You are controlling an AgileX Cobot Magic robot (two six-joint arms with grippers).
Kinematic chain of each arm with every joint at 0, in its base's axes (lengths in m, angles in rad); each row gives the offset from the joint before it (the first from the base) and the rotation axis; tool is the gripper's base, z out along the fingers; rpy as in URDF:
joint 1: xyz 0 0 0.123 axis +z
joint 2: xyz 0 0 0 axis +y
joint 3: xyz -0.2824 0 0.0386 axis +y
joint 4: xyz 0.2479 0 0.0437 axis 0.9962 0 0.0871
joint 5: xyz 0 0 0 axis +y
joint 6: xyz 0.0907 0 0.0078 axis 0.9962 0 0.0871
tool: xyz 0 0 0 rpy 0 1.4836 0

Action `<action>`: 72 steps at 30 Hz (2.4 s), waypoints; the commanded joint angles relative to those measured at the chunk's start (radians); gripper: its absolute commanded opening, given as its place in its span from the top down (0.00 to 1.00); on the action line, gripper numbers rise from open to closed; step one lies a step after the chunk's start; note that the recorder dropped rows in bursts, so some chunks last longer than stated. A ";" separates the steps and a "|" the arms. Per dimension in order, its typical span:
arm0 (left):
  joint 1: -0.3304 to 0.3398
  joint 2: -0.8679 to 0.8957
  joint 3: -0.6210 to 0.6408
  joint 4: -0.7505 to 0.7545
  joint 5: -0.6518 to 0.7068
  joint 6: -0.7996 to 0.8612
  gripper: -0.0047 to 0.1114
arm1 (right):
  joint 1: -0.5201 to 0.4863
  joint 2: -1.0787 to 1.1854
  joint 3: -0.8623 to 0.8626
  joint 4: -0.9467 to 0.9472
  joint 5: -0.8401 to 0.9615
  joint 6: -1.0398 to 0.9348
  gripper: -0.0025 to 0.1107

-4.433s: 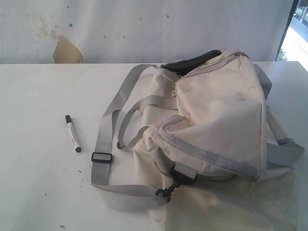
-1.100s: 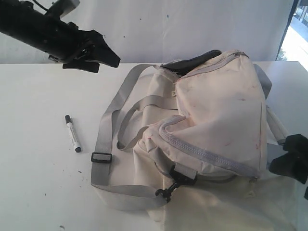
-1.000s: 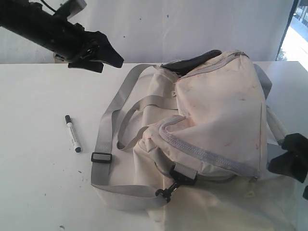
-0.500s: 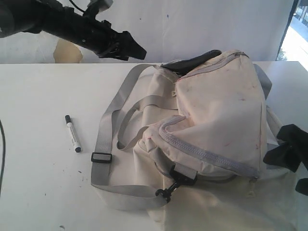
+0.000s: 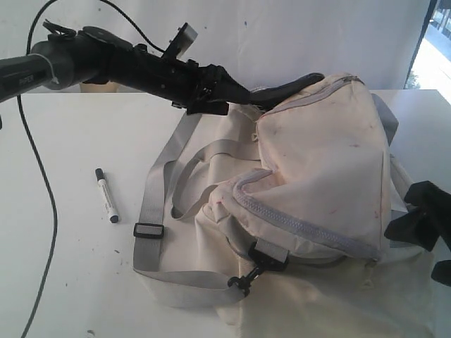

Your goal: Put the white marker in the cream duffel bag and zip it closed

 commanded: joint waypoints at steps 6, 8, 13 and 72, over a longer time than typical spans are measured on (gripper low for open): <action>-0.012 0.038 -0.023 0.006 -0.158 -0.013 0.23 | -0.002 0.001 -0.007 0.010 -0.004 -0.012 0.40; -0.020 0.053 -0.023 0.010 -0.160 -0.010 0.23 | -0.002 0.001 -0.007 0.014 -0.010 -0.012 0.40; -0.070 0.092 -0.023 -0.016 -0.187 -0.016 0.23 | -0.002 0.020 -0.007 0.024 -0.098 -0.033 0.40; -0.105 0.242 -0.094 -0.401 -0.310 -0.066 0.93 | -0.002 0.133 -0.007 0.081 -0.175 -0.127 0.40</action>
